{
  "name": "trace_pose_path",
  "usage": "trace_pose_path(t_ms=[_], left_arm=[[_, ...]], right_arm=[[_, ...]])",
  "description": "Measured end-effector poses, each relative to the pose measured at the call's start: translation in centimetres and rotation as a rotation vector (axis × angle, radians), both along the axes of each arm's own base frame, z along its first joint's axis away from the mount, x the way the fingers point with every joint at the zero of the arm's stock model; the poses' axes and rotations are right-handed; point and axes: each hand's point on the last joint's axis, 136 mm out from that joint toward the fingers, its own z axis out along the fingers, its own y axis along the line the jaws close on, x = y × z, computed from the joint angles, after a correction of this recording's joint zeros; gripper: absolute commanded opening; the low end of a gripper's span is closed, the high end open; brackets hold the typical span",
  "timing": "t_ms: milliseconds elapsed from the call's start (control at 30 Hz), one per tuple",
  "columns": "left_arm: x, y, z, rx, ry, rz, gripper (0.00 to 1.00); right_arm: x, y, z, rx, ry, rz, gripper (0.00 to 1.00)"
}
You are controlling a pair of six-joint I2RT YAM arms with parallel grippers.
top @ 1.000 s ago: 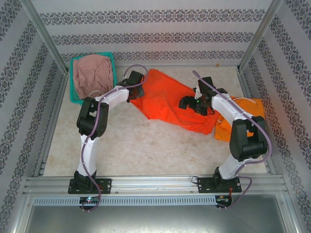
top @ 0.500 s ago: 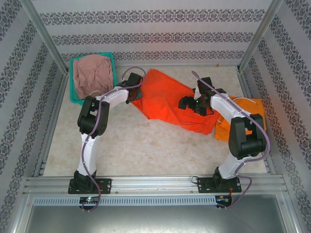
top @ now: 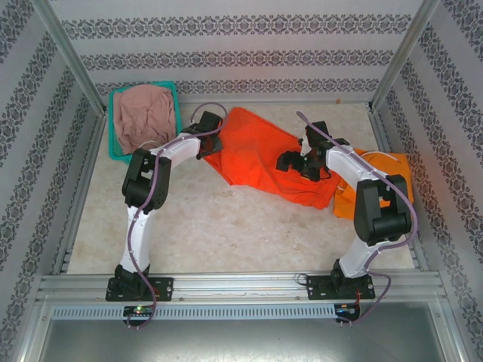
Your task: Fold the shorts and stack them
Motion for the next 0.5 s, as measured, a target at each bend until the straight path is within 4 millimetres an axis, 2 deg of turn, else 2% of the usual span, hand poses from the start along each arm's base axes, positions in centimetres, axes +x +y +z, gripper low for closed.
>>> trace_pose_path(t_ms=[200, 300, 500], left_arm=[[0.6, -0.1, -0.7, -0.009, 0.006, 0.001, 0.16], [0.7, -0.2, -1.2, -0.014, 0.012, 0.004, 0.01], [0.8, 0.0, -0.8, -0.010, 0.000, 0.011, 0.00]], right_arm=[[-0.1, 0.0, -0.4, 0.002, 0.008, 0.001, 0.93], [-0.1, 0.1, -0.5, 0.005, 0.010, 0.002, 0.93], [-0.3, 0.1, -1.3, 0.006, 0.032, 0.004, 0.93]])
